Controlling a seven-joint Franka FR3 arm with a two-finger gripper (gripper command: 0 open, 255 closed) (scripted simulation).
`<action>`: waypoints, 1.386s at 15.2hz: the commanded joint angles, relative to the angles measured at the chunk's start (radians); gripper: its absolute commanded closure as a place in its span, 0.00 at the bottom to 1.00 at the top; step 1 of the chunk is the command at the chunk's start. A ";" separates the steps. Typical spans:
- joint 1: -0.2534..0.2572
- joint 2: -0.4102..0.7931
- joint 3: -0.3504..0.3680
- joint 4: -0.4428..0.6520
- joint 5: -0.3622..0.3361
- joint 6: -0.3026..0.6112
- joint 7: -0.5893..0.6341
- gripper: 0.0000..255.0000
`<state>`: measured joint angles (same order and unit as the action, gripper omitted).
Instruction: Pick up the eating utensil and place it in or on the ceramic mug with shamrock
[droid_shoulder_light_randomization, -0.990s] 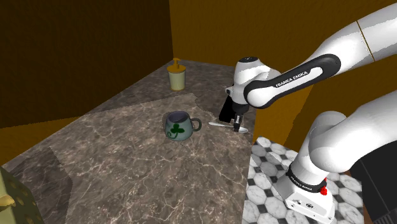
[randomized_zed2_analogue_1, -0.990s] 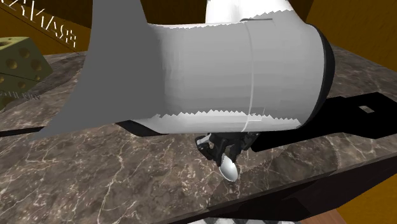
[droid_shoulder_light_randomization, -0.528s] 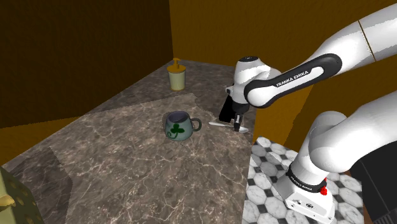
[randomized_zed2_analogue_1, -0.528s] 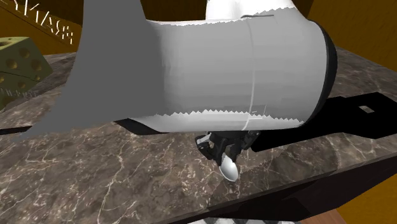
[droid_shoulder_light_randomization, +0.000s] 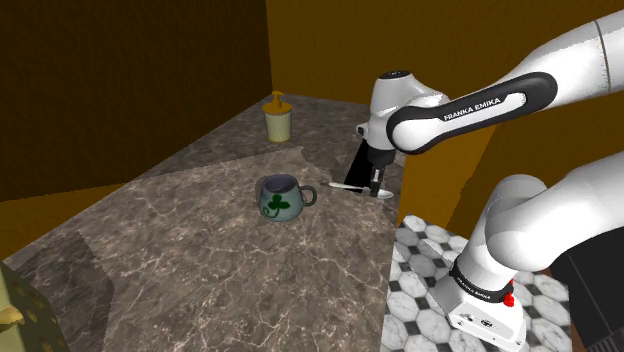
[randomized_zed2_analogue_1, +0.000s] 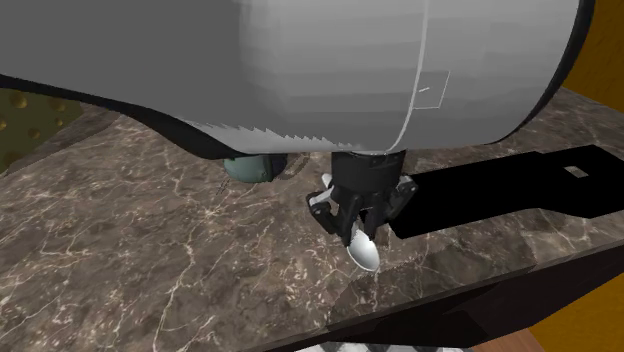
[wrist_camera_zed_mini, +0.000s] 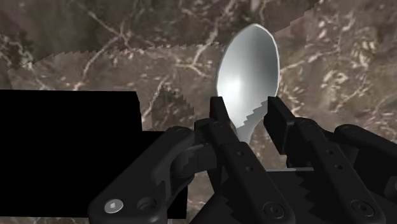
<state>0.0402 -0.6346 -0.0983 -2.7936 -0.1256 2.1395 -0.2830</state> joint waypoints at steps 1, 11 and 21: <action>0.001 -0.013 0.002 0.019 0.003 -0.033 -0.001 1.00; 0.005 -0.068 0.011 0.122 0.014 -0.191 -0.009 1.00; 0.008 -0.091 0.019 0.244 0.023 -0.335 -0.016 1.00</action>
<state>0.0476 -0.7275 -0.0805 -2.5653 -0.1038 1.8184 -0.2989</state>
